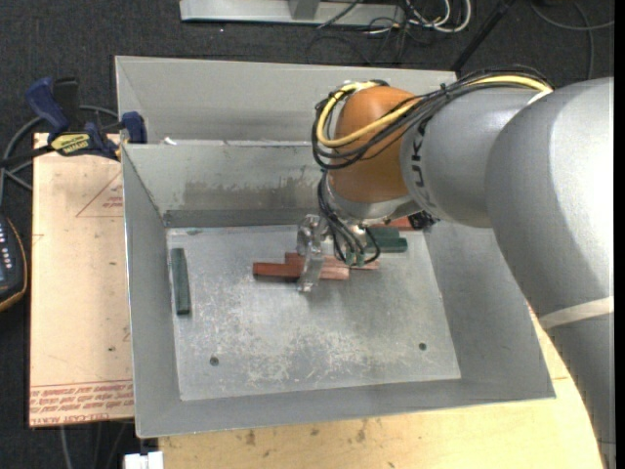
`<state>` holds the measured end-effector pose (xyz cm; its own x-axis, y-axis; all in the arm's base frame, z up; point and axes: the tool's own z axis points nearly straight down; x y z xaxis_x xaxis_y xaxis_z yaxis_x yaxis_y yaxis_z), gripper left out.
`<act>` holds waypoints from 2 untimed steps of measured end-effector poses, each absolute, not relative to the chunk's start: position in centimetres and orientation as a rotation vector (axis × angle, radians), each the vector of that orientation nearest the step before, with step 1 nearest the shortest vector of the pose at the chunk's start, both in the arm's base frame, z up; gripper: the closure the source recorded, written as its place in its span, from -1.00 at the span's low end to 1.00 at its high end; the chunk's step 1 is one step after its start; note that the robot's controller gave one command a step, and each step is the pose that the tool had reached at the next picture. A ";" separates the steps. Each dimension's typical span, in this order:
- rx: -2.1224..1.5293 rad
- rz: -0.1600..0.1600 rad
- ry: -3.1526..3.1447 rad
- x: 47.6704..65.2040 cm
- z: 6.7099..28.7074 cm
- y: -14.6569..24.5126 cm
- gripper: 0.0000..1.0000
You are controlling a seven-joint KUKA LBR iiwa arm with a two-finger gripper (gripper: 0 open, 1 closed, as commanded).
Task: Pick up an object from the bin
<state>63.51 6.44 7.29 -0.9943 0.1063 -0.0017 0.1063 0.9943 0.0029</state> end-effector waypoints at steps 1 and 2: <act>0.144 0.003 3.125 64.9 21.7 4.5 1.00; 0.038 0.000 3.146 63.2 15.2 2.8 1.00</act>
Offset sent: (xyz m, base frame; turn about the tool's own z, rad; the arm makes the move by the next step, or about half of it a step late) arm 0.0110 -0.0196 0.1381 -0.0157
